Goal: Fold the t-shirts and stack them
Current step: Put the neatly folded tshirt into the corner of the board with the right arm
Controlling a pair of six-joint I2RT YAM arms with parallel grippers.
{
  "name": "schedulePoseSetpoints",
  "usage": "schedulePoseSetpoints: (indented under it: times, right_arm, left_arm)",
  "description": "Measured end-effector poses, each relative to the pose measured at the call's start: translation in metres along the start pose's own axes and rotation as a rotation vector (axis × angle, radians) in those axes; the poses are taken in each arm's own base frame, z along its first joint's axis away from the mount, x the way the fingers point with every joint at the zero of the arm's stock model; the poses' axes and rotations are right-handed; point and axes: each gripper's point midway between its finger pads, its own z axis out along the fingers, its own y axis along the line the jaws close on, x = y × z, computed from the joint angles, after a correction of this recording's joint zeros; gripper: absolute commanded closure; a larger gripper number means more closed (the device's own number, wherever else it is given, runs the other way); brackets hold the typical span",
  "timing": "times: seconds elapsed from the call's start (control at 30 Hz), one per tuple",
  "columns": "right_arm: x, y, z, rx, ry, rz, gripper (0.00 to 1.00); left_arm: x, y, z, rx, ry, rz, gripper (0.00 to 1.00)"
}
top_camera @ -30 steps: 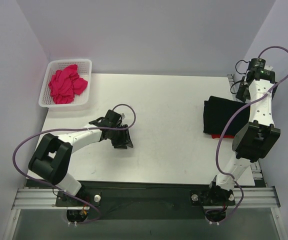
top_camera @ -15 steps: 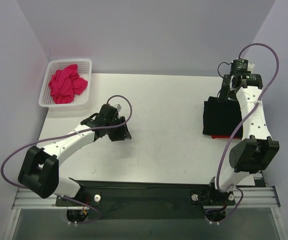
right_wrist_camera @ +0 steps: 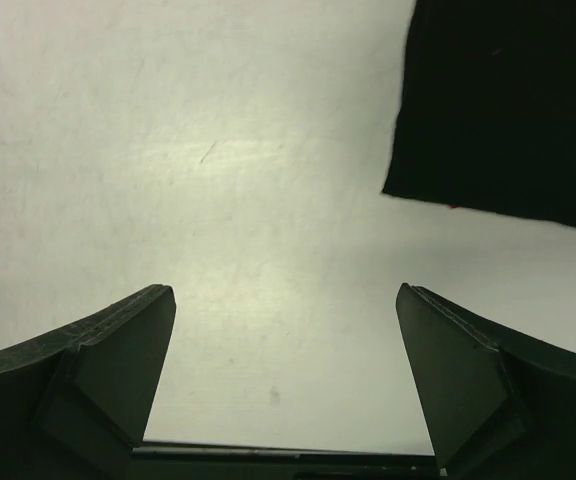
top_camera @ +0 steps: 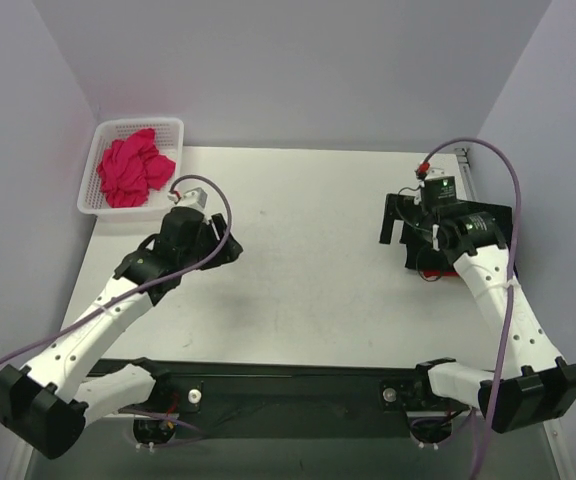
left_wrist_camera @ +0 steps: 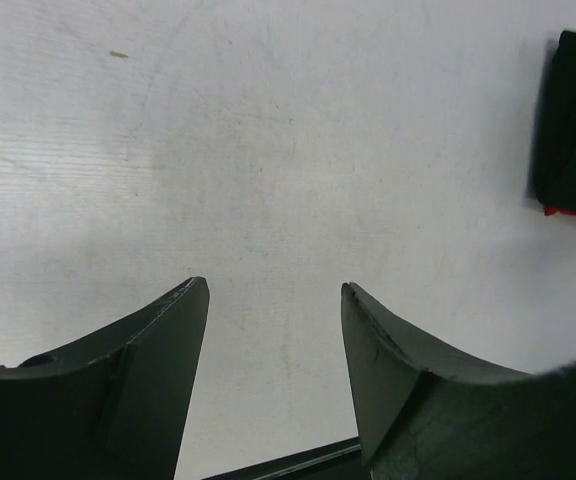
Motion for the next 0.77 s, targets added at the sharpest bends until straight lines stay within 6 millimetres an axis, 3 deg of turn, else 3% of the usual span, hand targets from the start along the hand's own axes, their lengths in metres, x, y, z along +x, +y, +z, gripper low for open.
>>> schedulePoseSetpoints:
  times: [0.17,0.33,0.47,0.77]
  right_arm:
    - [0.054,0.025,0.004,-0.133,0.059,0.004,0.0]
    - [0.089,0.034,0.007,-0.199,0.083,0.007,0.0]
    - [0.1,0.037,0.006,-0.227,0.076,0.008,0.0]
    - [0.094,0.04,-0.002,-0.267,0.009,0.012,0.0]
  left_arm:
    - [-0.022,0.011,-0.034,-0.022,-0.149,-0.016,0.26]
    - [-0.025,0.03,-0.054,-0.076,-0.222,-0.032,0.2]
    - [-0.016,0.049,-0.061,-0.137,-0.23,-0.043,0.19]
    - [0.002,0.076,-0.073,-0.239,-0.194,-0.044,0.18]
